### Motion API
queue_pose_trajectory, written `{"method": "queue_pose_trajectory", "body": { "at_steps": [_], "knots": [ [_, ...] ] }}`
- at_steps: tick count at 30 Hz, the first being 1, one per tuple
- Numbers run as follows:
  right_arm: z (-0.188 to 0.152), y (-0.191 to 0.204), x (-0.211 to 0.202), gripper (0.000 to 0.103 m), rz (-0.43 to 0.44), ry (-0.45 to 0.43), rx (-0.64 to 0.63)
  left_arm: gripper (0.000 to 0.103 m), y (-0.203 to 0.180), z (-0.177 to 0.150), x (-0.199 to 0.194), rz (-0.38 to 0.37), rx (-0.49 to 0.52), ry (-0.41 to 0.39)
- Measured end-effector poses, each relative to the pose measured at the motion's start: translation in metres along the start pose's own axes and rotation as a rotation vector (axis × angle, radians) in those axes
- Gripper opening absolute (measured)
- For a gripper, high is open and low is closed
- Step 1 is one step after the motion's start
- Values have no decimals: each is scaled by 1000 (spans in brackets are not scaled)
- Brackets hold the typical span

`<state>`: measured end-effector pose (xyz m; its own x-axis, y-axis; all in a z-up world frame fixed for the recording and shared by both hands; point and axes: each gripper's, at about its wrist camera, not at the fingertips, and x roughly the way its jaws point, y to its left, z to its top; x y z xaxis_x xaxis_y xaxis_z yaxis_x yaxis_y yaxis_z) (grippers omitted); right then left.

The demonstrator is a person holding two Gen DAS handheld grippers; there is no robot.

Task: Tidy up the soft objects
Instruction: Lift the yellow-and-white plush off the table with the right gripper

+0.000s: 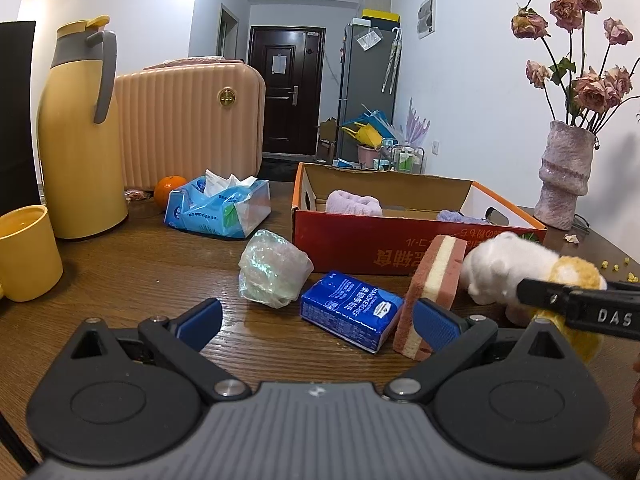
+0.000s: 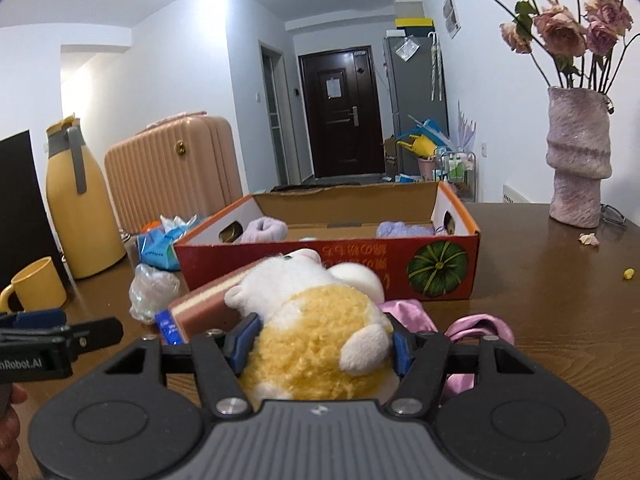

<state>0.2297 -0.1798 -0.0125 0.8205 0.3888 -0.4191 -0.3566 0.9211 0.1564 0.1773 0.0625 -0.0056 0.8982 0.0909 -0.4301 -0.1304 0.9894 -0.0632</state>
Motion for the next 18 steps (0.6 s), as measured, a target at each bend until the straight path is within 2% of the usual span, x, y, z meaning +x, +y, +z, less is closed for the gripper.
{"method": "queue_pose_trajectory", "body": {
  "at_steps": [10, 18],
  "knots": [
    [11, -17, -17, 63, -32, -83, 48, 103, -2, -2, 5, 7, 4, 8],
    [14, -27, -25, 63, -54, -118, 62, 103, -7, -5, 8, 4, 24, 12]
  ]
}}
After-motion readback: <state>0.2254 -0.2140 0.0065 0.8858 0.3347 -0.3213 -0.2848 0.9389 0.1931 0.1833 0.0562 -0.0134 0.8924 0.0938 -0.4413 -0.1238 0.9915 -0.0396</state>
